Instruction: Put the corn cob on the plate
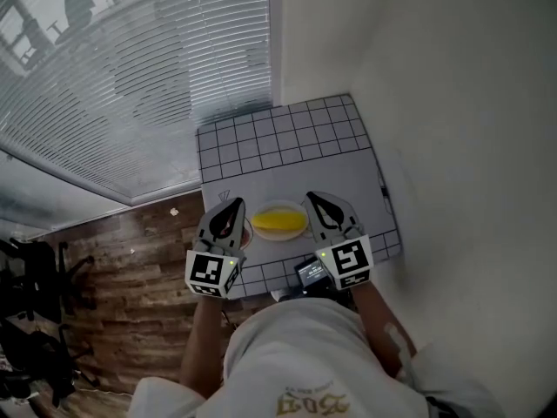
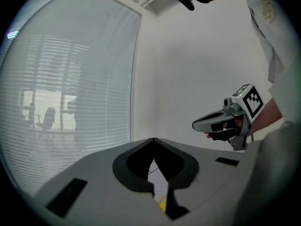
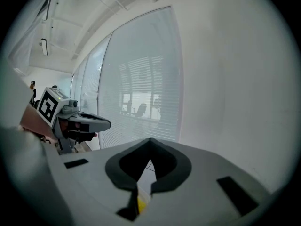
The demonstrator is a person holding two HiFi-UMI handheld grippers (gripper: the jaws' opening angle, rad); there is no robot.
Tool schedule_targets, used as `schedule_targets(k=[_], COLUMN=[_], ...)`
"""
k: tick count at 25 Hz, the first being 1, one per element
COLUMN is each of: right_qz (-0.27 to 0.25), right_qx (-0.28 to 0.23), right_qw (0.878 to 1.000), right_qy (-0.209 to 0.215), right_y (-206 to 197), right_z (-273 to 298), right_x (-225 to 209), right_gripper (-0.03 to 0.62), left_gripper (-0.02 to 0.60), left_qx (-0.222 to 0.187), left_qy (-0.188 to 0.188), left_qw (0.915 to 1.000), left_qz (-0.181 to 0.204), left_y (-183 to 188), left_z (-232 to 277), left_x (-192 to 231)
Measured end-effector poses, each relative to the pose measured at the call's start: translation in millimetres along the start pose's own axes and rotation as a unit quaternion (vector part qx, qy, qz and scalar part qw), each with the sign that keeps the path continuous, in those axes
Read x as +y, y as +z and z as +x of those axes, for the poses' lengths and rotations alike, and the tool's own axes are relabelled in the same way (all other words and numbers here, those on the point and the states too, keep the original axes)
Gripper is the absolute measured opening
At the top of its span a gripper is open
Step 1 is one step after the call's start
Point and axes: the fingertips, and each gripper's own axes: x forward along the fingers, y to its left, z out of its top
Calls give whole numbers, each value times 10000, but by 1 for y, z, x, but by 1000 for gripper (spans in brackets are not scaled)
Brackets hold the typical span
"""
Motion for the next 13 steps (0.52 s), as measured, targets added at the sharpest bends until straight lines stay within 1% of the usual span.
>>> schedule_targets(k=[13], right_qz=[-8], right_qx=[5], right_qw=[10000], right_qy=[6], right_y=[-1], right_z=[3], right_x=[-2], right_gripper=[6], left_gripper=[8], left_qx=[45], left_qy=[60], left_qw=[10000], left_qz=[25], left_y=[-1], left_z=[0], left_x=[4])
